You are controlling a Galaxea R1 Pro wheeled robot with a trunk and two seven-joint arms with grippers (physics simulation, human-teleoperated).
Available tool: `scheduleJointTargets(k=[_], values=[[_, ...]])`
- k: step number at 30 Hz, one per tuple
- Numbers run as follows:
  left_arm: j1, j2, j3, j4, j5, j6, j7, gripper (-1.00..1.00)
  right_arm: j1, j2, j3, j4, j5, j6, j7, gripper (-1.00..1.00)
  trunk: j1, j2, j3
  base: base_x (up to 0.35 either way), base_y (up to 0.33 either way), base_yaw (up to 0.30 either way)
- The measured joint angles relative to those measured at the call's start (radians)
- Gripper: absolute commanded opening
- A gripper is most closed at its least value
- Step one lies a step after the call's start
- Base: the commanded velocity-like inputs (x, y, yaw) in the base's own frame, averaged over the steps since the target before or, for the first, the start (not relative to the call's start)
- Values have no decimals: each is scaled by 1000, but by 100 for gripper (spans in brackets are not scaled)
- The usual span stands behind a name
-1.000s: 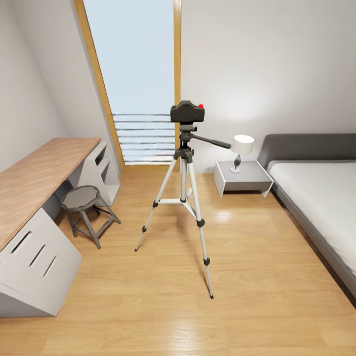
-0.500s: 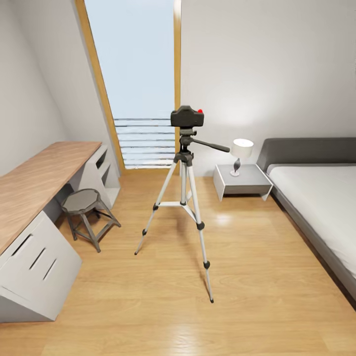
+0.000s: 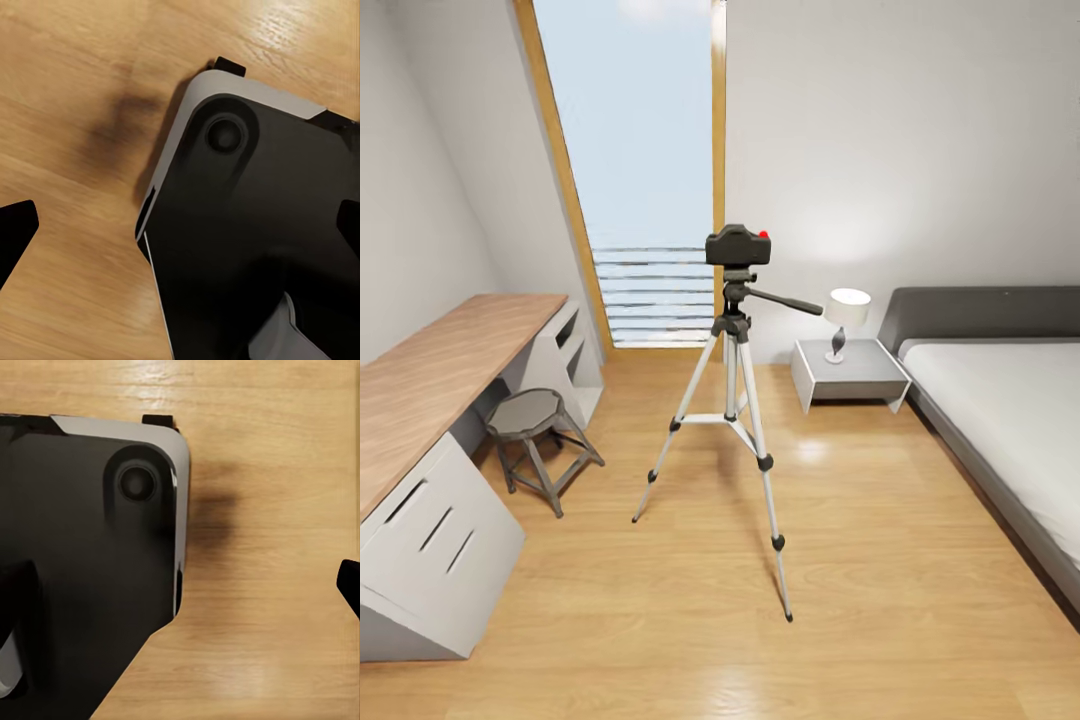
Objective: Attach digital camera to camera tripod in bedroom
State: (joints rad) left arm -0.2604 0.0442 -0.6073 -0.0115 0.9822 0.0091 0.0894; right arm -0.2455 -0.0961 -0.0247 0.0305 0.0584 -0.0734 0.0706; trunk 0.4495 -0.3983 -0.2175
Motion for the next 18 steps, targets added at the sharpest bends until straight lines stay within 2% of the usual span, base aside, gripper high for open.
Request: scheduleJointTargets(k=[18], values=[[0,0,-1,0,-1,0,0,100,0,5,0,0,0,10,-2,100,0,0,29,0,0,0]])
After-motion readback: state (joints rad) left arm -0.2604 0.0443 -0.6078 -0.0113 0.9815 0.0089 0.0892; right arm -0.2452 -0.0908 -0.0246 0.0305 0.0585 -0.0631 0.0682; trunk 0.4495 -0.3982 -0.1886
